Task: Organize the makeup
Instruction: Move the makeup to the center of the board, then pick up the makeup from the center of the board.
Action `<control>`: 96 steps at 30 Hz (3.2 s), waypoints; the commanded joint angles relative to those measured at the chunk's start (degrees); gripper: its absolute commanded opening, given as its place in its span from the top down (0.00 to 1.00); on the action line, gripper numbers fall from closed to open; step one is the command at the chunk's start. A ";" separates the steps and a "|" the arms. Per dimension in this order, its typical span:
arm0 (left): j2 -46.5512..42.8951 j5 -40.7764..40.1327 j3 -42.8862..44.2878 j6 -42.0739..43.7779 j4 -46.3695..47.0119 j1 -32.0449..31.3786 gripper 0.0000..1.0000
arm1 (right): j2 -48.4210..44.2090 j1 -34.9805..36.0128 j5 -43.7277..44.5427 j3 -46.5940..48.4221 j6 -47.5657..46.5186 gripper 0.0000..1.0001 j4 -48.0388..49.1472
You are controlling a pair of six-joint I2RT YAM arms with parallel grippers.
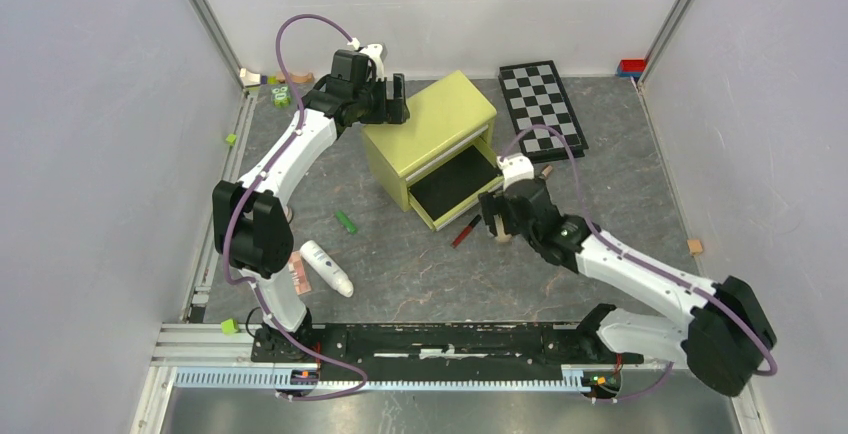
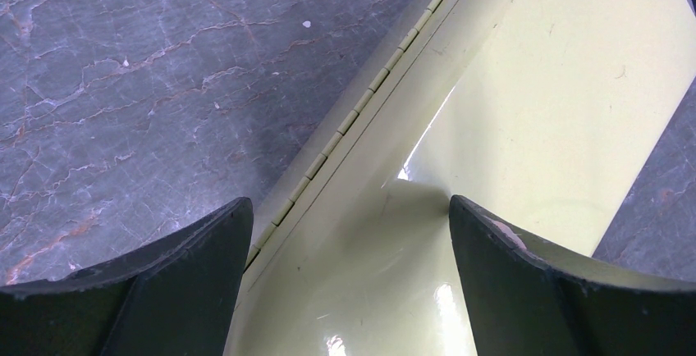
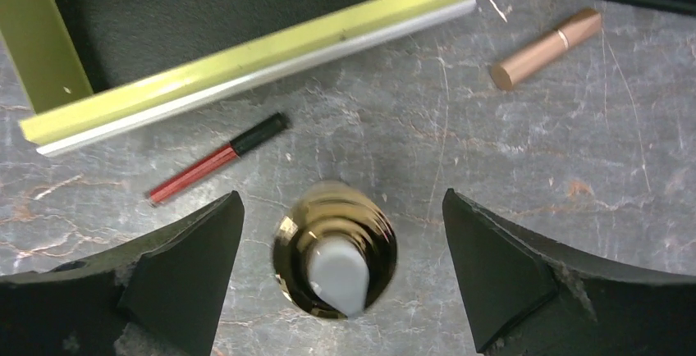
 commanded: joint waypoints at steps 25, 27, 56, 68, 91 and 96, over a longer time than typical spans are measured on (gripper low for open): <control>0.42 -1.81 -0.44 2.17 -5.43 0.48 0.06 | -9.65 1.86 6.42 -42.00 -2.18 0.14 64.23; 0.49 -1.81 -0.48 2.17 -5.45 0.44 0.06 | -8.99 1.81 6.67 -44.10 -2.45 0.17 67.79; 0.34 -1.74 -0.45 2.25 -5.45 0.47 0.06 | 9.90 1.81 5.80 -47.23 -0.76 0.30 84.90; 0.78 -1.33 -0.37 2.17 -5.46 0.46 0.06 | 12.80 1.87 5.25 -47.34 -0.41 0.45 86.90; 0.89 -1.63 -0.35 2.25 -5.44 0.54 0.06 | -9.64 1.77 3.03 -27.84 3.39 0.85 46.51; 0.78 -1.88 -0.30 2.34 -5.55 0.52 0.06 | -9.18 1.29 0.32 -18.52 7.29 0.96 36.83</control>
